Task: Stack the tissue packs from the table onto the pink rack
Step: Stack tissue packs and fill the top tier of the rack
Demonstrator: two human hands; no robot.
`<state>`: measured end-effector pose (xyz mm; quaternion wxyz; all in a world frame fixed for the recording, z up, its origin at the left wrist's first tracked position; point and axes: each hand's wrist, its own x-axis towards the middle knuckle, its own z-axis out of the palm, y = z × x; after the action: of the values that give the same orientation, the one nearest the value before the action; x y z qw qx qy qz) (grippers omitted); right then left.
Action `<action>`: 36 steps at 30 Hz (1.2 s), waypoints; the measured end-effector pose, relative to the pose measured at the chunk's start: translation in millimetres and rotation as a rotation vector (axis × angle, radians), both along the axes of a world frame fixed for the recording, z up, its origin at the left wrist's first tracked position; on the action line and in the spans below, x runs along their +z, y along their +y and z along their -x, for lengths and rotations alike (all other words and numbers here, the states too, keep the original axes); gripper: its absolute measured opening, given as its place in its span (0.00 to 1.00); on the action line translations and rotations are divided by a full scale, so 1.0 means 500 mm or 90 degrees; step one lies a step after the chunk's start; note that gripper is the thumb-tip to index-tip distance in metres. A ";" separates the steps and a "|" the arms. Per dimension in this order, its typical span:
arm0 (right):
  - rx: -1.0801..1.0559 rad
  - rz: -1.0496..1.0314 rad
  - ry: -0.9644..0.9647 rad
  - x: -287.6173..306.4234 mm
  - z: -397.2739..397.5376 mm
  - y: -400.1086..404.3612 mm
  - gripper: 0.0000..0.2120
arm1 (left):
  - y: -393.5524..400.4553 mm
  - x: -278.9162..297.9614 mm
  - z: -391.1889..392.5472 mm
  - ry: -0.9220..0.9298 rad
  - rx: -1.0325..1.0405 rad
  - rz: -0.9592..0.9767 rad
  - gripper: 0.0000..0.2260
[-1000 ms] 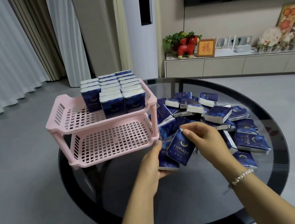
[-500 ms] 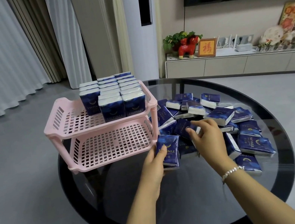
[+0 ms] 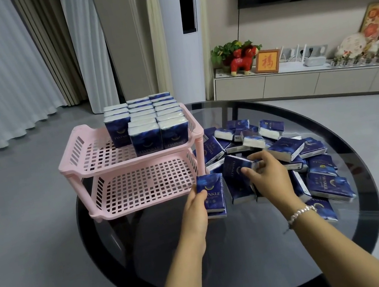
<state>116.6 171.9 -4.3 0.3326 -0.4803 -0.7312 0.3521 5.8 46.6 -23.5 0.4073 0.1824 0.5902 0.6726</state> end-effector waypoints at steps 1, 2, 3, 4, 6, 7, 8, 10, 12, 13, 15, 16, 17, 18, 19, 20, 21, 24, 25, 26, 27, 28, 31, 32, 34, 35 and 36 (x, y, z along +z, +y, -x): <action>0.001 0.007 0.044 0.003 -0.006 -0.007 0.13 | 0.000 -0.002 0.000 -0.002 0.002 -0.002 0.13; 0.000 0.004 0.079 0.007 -0.012 -0.014 0.13 | 0.000 -0.001 0.000 0.000 0.006 -0.002 0.13; -0.002 -0.002 0.113 0.011 -0.018 -0.022 0.12 | -0.001 0.000 0.000 0.008 0.008 0.000 0.13; -0.006 0.002 0.150 0.015 -0.024 -0.028 0.12 | -0.002 0.000 0.001 0.014 0.008 0.004 0.13; -0.006 0.035 0.239 0.026 -0.037 -0.039 0.12 | -0.002 -0.001 0.000 0.023 0.007 0.017 0.14; 0.004 0.054 0.285 0.034 -0.044 -0.045 0.11 | -0.003 0.001 -0.002 0.028 0.003 0.023 0.14; 0.023 0.069 0.322 0.040 -0.049 -0.050 0.10 | -0.003 0.003 -0.005 0.030 -0.001 0.028 0.15; 0.087 0.081 0.348 0.048 -0.052 -0.061 0.06 | -0.002 0.002 -0.008 0.026 -0.019 0.036 0.17; 0.143 0.089 0.324 0.046 -0.045 -0.069 0.06 | -0.003 0.001 -0.012 0.035 -0.038 0.033 0.16; 0.156 0.087 0.298 0.042 -0.039 -0.071 0.05 | -0.003 0.001 -0.014 0.038 -0.052 0.028 0.15; 0.158 0.051 0.228 0.032 -0.028 -0.071 0.05 | -0.004 0.000 -0.017 0.034 -0.073 0.015 0.15; 0.150 0.028 0.199 0.028 -0.023 -0.071 0.05 | -0.004 0.001 -0.019 0.036 -0.087 0.007 0.15; 0.139 0.012 0.184 0.025 -0.020 -0.071 0.05 | -0.005 0.002 -0.021 0.040 -0.103 -0.002 0.18; 0.127 0.005 0.184 0.023 -0.018 -0.071 0.05 | -0.005 0.002 -0.022 0.047 -0.125 -0.011 0.23; 0.118 0.005 0.190 0.022 -0.016 -0.071 0.05 | -0.004 -0.002 -0.021 0.060 -0.152 -0.004 0.28; 0.111 0.008 0.197 0.019 -0.015 -0.070 0.05 | -0.003 -0.001 -0.024 0.076 -0.171 0.000 0.29; 0.109 0.008 0.198 0.015 -0.015 -0.068 0.04 | -0.002 -0.002 -0.027 0.091 -0.185 -0.002 0.25; 0.113 -0.010 0.186 0.008 -0.019 -0.065 0.03 | 0.003 -0.009 -0.038 0.095 -0.183 -0.007 0.14; 0.110 -0.026 0.180 0.007 -0.023 -0.064 0.04 | 0.006 -0.012 -0.039 0.097 -0.177 -0.005 0.15; 0.101 -0.051 0.171 0.006 -0.028 -0.061 0.03 | 0.007 -0.010 -0.043 0.100 -0.170 -0.006 0.18; 0.084 -0.083 0.158 0.008 -0.035 -0.057 0.03 | 0.009 -0.010 -0.045 0.102 -0.161 -0.006 0.23; 0.058 -0.115 0.142 0.012 -0.042 -0.051 0.04 | 0.011 -0.010 -0.046 0.096 -0.151 -0.005 0.29; -0.044 -0.185 0.096 0.027 -0.069 -0.019 0.10 | 0.018 -0.020 -0.041 0.075 -0.125 -0.002 0.39; -0.074 -0.199 0.078 0.030 -0.077 -0.005 0.11 | 0.019 -0.022 -0.041 0.069 -0.121 -0.002 0.39; -0.124 -0.219 0.028 0.033 -0.090 0.025 0.14 | 0.020 -0.022 -0.040 0.067 -0.117 -0.005 0.37; -0.141 -0.217 0.002 0.034 -0.095 0.038 0.16 | 0.020 -0.022 -0.041 0.070 -0.115 -0.005 0.37; -0.153 -0.206 -0.028 0.035 -0.098 0.051 0.18 | 0.021 -0.022 -0.042 0.070 -0.115 -0.005 0.37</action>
<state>165.7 197.3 13.0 0.4292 -0.5122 -0.7225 0.1773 26.9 56.8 -34.4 0.4326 0.2731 0.5903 0.6244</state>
